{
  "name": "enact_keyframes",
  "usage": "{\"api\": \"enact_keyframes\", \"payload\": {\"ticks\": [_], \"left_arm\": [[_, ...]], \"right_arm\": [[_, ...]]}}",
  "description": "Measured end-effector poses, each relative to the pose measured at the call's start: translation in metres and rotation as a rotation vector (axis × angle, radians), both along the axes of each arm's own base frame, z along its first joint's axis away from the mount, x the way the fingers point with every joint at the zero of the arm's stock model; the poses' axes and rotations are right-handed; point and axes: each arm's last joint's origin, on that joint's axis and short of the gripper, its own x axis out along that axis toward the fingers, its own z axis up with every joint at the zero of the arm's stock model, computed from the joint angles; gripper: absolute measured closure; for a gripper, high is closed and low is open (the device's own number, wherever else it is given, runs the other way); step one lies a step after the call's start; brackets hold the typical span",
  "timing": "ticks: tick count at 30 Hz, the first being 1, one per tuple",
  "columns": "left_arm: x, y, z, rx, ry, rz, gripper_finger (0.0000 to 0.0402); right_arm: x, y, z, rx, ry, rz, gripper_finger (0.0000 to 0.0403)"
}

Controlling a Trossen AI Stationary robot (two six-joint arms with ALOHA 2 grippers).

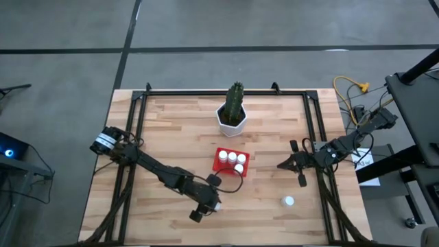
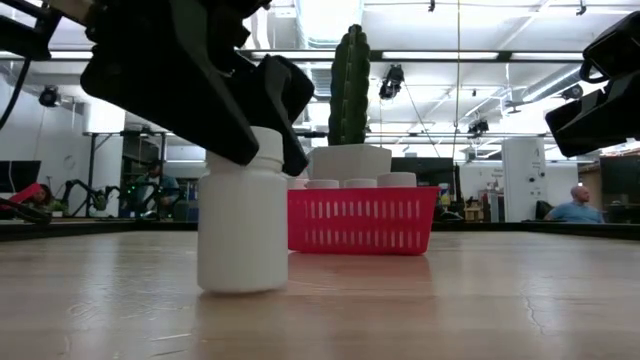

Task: Pick and place pill bottles into a basket
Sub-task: Put the left white pill bottle into the red bin

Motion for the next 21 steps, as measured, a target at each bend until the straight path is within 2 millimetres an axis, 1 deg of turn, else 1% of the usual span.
{"api": "enact_keyframes", "payload": {"ticks": [6, 11, 16, 19, 21], "left_arm": [[0.003, 0.002, 0.004, 0.040, -0.034, -0.034, 0.0260], [0.006, 0.006, 0.008, 0.083, -0.015, -0.048, 0.0260], [0.010, 0.013, 0.028, 0.155, 0.000, -0.075, 0.0260], [0.014, 0.021, 0.046, 0.190, -0.017, -0.072, 0.0260], [0.014, 0.030, 0.056, 0.213, -0.037, -0.066, 0.0260]], "right_arm": [[0.000, 0.000, 0.000, 0.005, 0.001, -0.002, 0.0394], [0.000, 0.000, 0.000, 0.007, 0.001, -0.003, 0.0394], [0.000, 0.000, 0.000, 0.007, 0.002, -0.003, 0.0394], [0.000, 0.000, 0.000, 0.007, 0.001, -0.003, 0.0394], [0.000, 0.000, 0.000, 0.007, 0.002, -0.003, 0.0394]]}}
